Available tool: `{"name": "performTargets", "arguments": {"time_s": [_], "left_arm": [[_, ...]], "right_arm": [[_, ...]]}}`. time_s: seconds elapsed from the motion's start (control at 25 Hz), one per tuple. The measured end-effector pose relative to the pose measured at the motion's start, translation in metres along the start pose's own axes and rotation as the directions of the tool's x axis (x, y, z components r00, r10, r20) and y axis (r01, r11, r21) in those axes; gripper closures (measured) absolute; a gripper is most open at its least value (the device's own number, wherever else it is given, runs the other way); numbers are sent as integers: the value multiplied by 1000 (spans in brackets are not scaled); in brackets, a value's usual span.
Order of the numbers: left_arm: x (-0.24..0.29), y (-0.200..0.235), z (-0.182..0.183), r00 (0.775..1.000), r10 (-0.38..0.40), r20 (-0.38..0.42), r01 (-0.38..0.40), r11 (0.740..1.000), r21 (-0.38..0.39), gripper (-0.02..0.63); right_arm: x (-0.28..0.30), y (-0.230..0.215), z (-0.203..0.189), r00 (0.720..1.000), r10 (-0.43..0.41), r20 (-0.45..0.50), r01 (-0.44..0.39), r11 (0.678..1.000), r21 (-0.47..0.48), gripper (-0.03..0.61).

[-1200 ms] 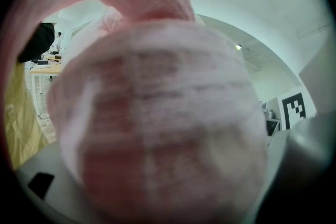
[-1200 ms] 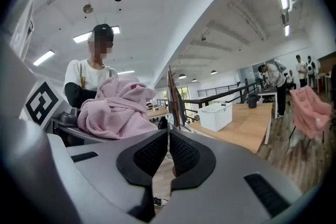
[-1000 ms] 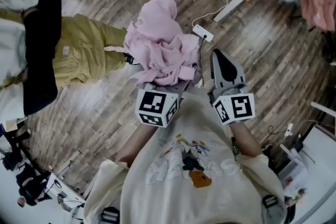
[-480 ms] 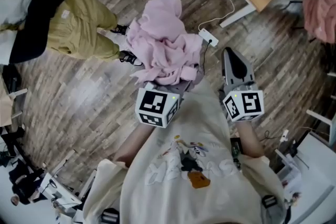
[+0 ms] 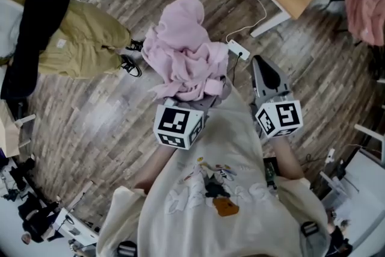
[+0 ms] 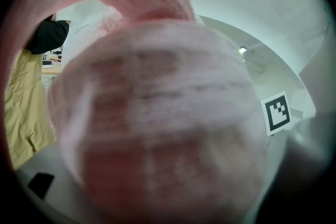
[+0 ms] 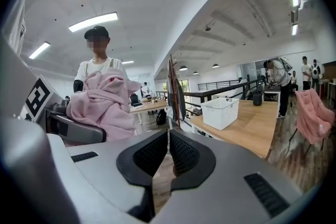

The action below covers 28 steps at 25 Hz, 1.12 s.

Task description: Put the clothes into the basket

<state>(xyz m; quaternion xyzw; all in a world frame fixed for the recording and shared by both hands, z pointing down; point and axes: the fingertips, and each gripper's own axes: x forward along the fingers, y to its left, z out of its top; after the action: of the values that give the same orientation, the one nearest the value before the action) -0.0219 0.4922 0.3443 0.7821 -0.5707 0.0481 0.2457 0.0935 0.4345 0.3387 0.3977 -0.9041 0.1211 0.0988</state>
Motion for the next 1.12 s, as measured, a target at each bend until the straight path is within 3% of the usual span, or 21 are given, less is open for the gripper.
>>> {"name": "performTargets", "arguments": {"time_s": [0.4,0.6,0.76,1.12], "left_arm": [[108,22,35,998,8,-55,-8,1000,-13,183],[155,20,66,998,32,-51,-32,999,-7,183],[192,13,88,998,51,-33,-51,999,7,183],[232,17,110,994,106,-16,-107,994,-25,183]], "right_arm": [[72,-92,24,1000,-13,4,13,999,39,552],[96,-139,38,1000,-8,2,8,998,68,552],[116,-172,55,1000,25,16,-26,999,38,552],[141,-216,75,999,48,12,-48,999,24,552]]}}
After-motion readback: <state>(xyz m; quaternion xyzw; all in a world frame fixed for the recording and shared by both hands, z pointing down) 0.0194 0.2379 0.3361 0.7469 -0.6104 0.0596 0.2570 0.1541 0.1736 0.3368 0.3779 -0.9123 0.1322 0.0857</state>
